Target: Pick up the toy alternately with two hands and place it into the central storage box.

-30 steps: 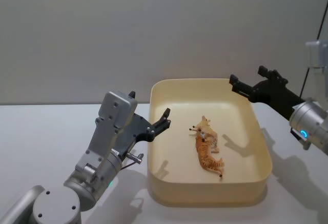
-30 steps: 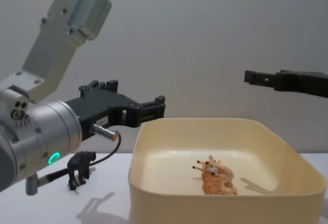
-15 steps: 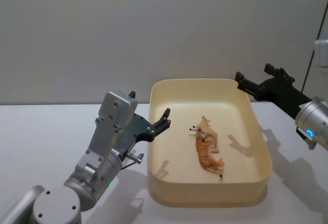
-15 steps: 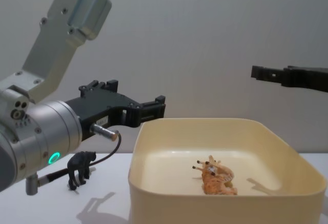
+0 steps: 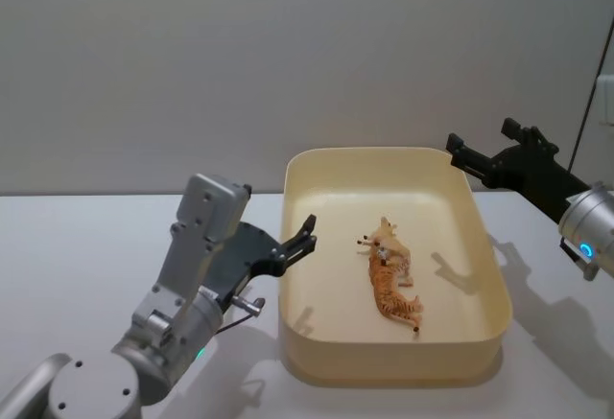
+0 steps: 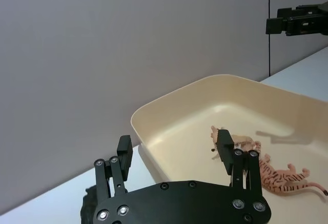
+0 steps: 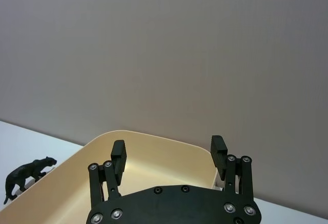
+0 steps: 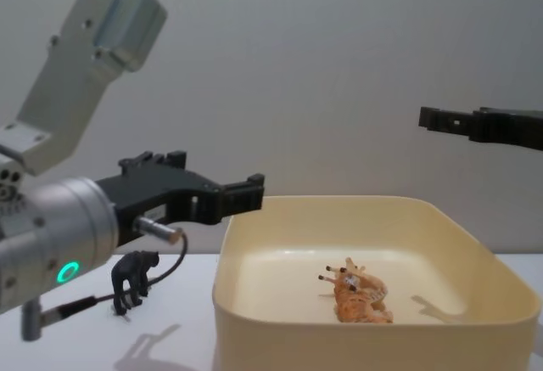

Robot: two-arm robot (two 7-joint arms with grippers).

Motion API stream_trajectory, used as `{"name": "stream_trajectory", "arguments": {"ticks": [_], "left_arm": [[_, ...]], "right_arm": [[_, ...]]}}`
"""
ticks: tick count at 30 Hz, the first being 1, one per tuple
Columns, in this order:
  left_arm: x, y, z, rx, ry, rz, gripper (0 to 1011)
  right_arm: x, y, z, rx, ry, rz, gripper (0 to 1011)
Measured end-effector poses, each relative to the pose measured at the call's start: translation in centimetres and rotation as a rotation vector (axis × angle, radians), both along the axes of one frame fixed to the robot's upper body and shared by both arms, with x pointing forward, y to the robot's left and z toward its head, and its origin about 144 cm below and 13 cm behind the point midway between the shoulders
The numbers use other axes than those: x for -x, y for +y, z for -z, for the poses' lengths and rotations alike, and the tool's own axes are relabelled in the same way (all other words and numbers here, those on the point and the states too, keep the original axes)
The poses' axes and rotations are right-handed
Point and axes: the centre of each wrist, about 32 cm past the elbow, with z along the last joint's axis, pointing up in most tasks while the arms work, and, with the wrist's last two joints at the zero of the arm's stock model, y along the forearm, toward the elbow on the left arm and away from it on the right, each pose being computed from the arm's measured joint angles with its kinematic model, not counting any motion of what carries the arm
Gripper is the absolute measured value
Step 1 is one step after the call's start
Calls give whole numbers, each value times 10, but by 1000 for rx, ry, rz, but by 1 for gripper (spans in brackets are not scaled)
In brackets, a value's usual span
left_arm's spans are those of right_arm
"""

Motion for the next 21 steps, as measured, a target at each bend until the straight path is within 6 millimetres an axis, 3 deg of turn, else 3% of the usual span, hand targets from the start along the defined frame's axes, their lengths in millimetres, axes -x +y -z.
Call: {"name": "stream_trajectory", "arguments": {"ticks": [11, 21], "left_arm": [[13, 15, 1, 35, 72, -69, 1001], [3, 25, 5, 38, 140, -132, 1001]], "right_arm": [[0, 0, 0, -1, -1, 2, 1001], [1, -1, 0, -1, -1, 2, 1001]]}}
